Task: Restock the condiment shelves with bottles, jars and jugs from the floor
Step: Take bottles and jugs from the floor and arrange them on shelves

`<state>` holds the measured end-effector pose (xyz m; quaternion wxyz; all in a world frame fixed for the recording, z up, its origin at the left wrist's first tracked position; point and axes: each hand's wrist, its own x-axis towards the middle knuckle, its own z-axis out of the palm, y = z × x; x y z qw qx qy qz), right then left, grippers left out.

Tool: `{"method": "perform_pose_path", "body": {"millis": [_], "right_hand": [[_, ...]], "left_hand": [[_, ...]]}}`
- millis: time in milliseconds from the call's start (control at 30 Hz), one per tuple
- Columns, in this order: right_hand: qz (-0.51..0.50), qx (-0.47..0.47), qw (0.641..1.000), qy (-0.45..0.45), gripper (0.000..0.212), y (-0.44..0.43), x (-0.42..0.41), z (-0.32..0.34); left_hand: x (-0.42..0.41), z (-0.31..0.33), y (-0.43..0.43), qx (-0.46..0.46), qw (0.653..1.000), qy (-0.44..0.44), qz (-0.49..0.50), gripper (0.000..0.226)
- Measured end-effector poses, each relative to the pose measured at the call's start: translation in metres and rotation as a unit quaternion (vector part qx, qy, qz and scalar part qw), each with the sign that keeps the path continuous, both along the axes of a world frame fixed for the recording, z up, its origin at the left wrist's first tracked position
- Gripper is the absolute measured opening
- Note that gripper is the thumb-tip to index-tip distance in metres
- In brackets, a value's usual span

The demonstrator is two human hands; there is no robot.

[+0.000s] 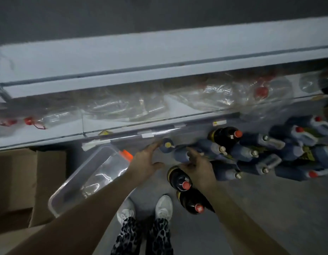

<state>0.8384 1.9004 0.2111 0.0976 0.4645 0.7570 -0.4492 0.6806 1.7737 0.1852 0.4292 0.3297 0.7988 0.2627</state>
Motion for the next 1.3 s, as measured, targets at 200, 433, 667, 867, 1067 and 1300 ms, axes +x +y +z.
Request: {"method": "perform_pose_path", "body": {"millis": [200, 433, 667, 867, 1067, 1300], "right_hand": [[0.004, -0.023, 1.0, -0.013, 0.062, 0.019, -0.008, -0.115], [0.009, -0.05, 0.999, -0.011, 0.075, 0.026, -0.018, -0.227], [-0.013, -0.069, 0.997, -0.029, 0.1, 0.031, -0.026, -0.296], [-0.033, -0.089, 0.995, -0.011, 0.097, 0.037, -0.033, -0.337], [-0.076, -0.099, 0.991, 0.053, 0.069, 0.039, -0.037, -0.373], [-0.1, -0.066, 0.988, 0.101, 0.035, 0.034, -0.034, -0.374]], "left_hand": [[-0.005, -0.115, 0.014, -0.021, 1.0, -0.019, -0.001, 0.088], [-0.008, -0.229, 0.027, -0.054, 0.998, -0.011, -0.003, 0.098], [-0.009, -0.299, 0.037, -0.076, 0.997, 0.0, 0.005, 0.099], [-0.014, -0.334, 0.051, -0.074, 0.997, 0.004, -0.001, 0.093], [-0.018, -0.357, 0.058, -0.054, 0.996, -0.065, -0.007, 0.089], [-0.012, -0.357, 0.066, -0.043, 0.999, -0.009, 0.025, 0.063]]}}
